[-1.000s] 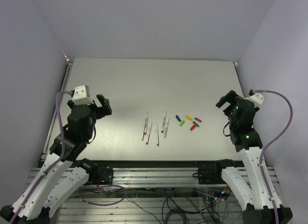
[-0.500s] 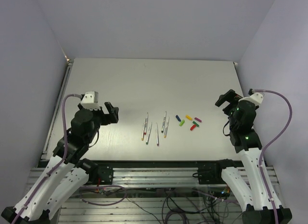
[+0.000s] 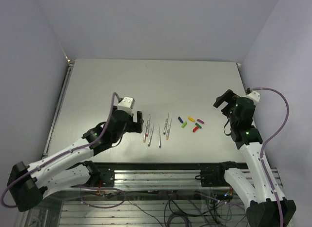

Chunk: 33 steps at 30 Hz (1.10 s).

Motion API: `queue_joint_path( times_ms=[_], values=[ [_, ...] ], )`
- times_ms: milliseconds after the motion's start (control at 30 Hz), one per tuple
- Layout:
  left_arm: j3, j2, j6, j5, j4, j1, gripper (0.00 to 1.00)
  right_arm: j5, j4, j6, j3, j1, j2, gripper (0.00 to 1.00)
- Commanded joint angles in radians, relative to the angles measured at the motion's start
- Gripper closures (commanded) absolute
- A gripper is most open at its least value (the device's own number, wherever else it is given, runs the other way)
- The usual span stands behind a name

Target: Insert the pens into the pen caps

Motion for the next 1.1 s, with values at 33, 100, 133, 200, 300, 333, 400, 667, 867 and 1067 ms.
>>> queue_joint_path(
  times_ms=[33,100,133,200,300,333,400,667,867,1067],
  values=[
    [0.011,0.077,-0.033,-0.087,0.142,-0.034,0.01,-0.065,0.003,-0.028,0.018,-0.003,-0.022,0.00],
    [0.003,0.093,-0.046,-0.090,0.132,-0.035,0.01,-0.081,-0.003,-0.039,0.007,-0.002,-0.042,0.00],
    [0.000,0.096,-0.051,-0.089,0.122,-0.036,0.01,-0.083,-0.002,-0.041,-0.002,-0.003,-0.054,0.00],
    [-0.015,0.091,-0.052,-0.071,0.117,-0.035,0.02,-0.088,0.017,-0.057,-0.030,-0.003,-0.078,0.04],
    [-0.048,0.061,-0.105,-0.084,0.111,-0.035,0.01,-0.102,0.039,-0.077,-0.057,-0.002,-0.078,0.21],
    [-0.059,0.048,-0.119,-0.087,0.108,-0.035,0.01,-0.121,0.044,-0.090,-0.059,-0.002,-0.065,0.28],
    [-0.076,0.032,-0.142,-0.091,0.092,-0.034,0.02,-0.151,0.049,-0.109,-0.055,-0.003,-0.028,0.41],
    [-0.130,0.023,-0.201,-0.058,0.067,-0.035,0.01,-0.213,0.069,-0.171,-0.013,-0.003,0.110,0.51],
    [-0.145,0.098,-0.177,-0.042,0.097,-0.046,0.01,-0.232,0.054,-0.208,-0.004,-0.001,0.160,0.49],
    [-0.152,0.206,-0.189,-0.103,0.148,-0.091,0.25,-0.262,0.068,-0.205,-0.022,0.003,0.184,0.49]
  ],
)
